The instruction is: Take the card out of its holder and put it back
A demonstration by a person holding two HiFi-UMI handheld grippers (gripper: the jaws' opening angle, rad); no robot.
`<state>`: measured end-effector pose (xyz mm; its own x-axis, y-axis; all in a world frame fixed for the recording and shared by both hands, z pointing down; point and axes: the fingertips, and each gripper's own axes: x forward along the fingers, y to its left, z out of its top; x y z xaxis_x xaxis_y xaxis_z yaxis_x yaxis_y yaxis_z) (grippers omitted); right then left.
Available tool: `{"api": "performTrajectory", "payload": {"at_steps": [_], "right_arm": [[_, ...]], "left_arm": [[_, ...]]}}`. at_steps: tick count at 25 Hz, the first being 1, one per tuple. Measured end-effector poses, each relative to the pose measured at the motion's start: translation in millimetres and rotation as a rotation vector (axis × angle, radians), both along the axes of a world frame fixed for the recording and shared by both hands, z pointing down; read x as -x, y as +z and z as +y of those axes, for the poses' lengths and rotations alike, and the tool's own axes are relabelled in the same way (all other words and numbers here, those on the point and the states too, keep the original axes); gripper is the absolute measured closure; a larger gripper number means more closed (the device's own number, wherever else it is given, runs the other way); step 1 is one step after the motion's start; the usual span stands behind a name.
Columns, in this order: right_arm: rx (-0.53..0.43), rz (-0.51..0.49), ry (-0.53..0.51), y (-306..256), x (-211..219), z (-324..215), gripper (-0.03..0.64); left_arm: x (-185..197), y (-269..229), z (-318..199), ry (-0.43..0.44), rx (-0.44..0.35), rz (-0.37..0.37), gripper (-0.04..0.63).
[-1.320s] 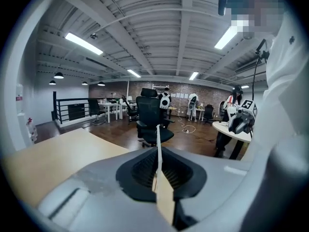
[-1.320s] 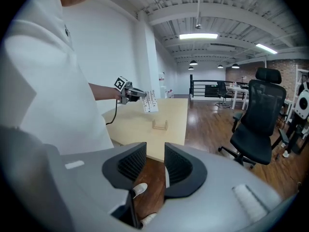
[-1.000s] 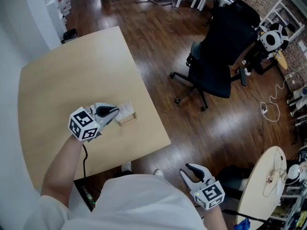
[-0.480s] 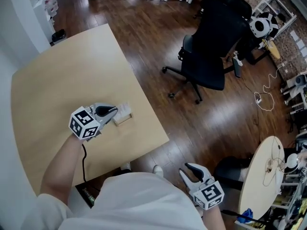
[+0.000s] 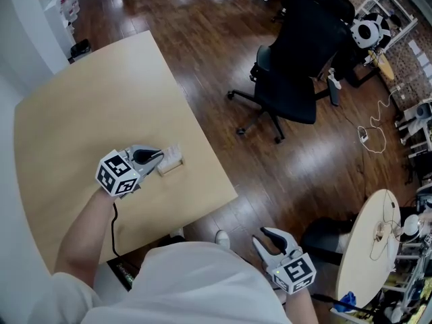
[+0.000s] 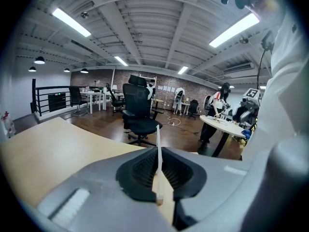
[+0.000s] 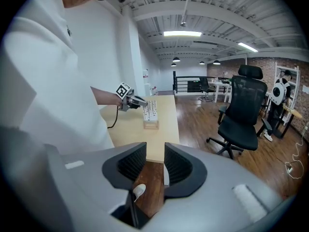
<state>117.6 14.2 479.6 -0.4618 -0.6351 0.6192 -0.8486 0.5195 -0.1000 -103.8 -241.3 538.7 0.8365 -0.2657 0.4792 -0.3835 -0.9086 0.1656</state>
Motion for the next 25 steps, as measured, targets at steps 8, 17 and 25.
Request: {"api": "performTrajectory", "payload": {"at_steps": [8,17,25], "right_arm": [[0.007,-0.003,-0.004,3,-1,2,0.495],[0.009,-0.007,-0.009,4,-8,5,0.495],[-0.017,-0.016,-0.060,5,-17,-1,0.495]], "left_arm": [[-3,24,4,-0.005,0.009,-0.021,0.580],[0,45,2,-0.027,0.003,-0.080,0.571],[9,29,-1,-0.142,-0.049,-0.117,0.451]]}}
